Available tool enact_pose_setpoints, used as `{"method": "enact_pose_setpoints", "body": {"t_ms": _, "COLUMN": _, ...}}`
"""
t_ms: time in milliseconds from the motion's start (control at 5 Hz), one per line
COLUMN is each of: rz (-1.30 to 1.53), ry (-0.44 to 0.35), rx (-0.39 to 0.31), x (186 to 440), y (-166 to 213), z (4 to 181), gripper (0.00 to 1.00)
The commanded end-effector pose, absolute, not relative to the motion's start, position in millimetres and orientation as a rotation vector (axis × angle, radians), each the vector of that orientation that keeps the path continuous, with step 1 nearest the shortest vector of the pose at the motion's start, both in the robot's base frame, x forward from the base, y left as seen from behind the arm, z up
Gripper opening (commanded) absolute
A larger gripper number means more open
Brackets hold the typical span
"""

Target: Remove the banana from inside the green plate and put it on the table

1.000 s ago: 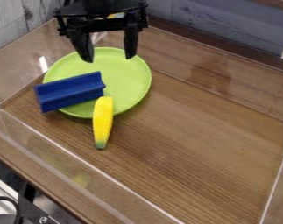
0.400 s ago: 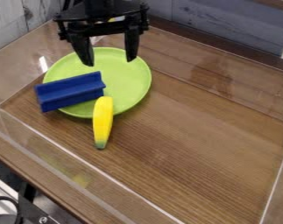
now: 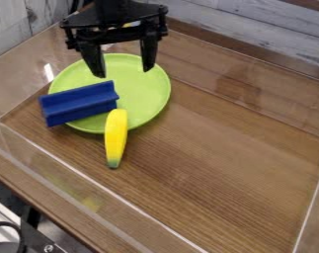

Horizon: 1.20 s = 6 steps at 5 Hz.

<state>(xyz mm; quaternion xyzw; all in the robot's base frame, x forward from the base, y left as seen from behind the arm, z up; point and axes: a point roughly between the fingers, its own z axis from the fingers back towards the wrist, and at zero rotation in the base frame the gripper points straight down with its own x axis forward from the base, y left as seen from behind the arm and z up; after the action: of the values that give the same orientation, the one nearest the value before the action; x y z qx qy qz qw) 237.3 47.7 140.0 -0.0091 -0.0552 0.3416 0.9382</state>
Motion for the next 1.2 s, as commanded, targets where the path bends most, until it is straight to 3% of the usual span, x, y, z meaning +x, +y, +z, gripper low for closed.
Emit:
{"method": "enact_pose_setpoints", "body": {"t_ms": 0, "rz": 0.688, "ry": -0.163, "rx": -0.016, "x": 233, "y": 49, "z": 148.4, "gripper": 1.00}}
{"method": "enact_pose_setpoints", "body": {"t_ms": 1000, "rz": 0.652, "ry": -0.151, "rx": 0.011, "x": 211, "y": 58, "z": 128.5, "gripper": 1.00}}
